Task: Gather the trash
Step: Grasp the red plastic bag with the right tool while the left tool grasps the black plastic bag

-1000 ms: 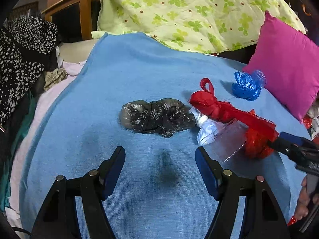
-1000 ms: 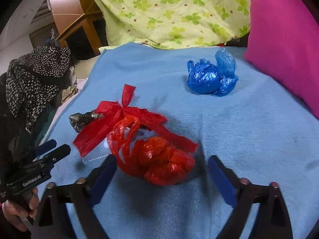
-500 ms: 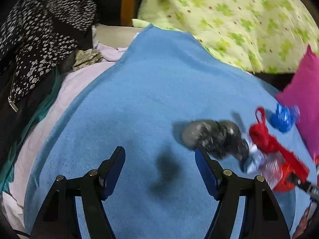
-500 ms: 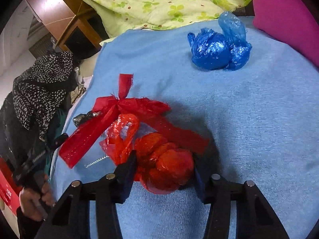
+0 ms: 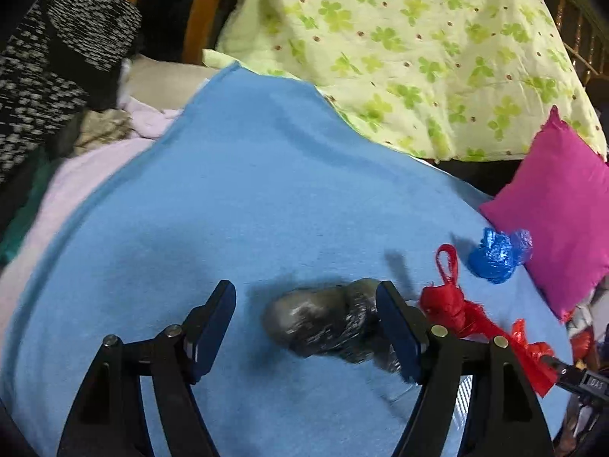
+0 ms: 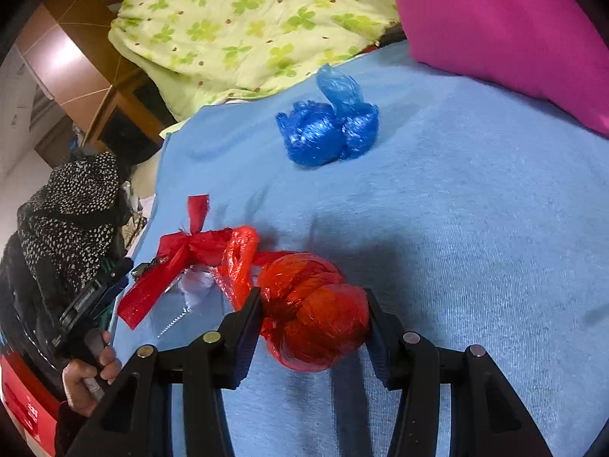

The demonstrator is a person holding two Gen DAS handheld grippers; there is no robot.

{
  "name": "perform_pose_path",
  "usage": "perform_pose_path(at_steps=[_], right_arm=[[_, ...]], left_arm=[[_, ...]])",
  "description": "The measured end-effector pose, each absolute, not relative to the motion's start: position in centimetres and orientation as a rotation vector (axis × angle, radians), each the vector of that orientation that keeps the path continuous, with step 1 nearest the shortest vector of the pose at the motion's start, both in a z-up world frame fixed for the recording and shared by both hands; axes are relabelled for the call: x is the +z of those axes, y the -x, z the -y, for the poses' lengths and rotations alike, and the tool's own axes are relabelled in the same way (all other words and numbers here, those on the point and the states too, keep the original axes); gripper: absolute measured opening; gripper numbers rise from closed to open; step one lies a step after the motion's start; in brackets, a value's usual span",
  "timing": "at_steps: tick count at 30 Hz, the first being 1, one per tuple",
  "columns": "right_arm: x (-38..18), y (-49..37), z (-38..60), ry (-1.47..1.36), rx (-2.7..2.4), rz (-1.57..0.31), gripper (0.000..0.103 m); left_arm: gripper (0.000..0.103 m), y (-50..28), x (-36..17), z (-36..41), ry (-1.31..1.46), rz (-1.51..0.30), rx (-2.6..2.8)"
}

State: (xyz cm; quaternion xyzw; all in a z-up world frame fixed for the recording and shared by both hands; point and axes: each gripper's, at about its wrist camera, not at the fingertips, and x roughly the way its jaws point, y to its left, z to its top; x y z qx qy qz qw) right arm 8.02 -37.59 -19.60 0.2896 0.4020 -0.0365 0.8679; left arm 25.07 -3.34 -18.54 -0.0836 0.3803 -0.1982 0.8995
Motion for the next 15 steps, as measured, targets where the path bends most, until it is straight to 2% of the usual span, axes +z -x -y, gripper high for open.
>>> perform_pose_path(at_steps=[6, 7, 8, 9, 12, 15], right_arm=[[-20.0, -8.5, 37.4, -0.613, -0.072, -0.863, 0.053], [-20.2, -8.6, 37.4, -0.616, -0.076, -0.868, 0.053], [-20.5, -8.6, 37.5, -0.622, -0.077, -0.875, 0.053], [-20.6, -8.6, 37.5, -0.625, -0.078, -0.880, 0.053], [-20.7, -8.7, 37.6, -0.627, -0.078, -0.879, 0.053], [-20.8, -8.7, 37.7, -0.632, -0.077, -0.881, 0.053]], left_arm=[[0.076, -27.1, -20.6, 4.1, 0.244, -0.880, -0.508], [0.070, -27.3, -21.1, 4.0, 0.270, -0.901, -0.526], [0.056, -27.4, -21.3, 3.9, 0.287, -0.916, -0.537], [0.048, -27.6, -21.6, 3.8, 0.301, -0.935, -0.551], [0.036, -27.5, -21.7, 3.6, 0.308, -0.933, -0.564], [0.029, -26.9, -21.1, 3.8, 0.283, -0.936, -0.564]])
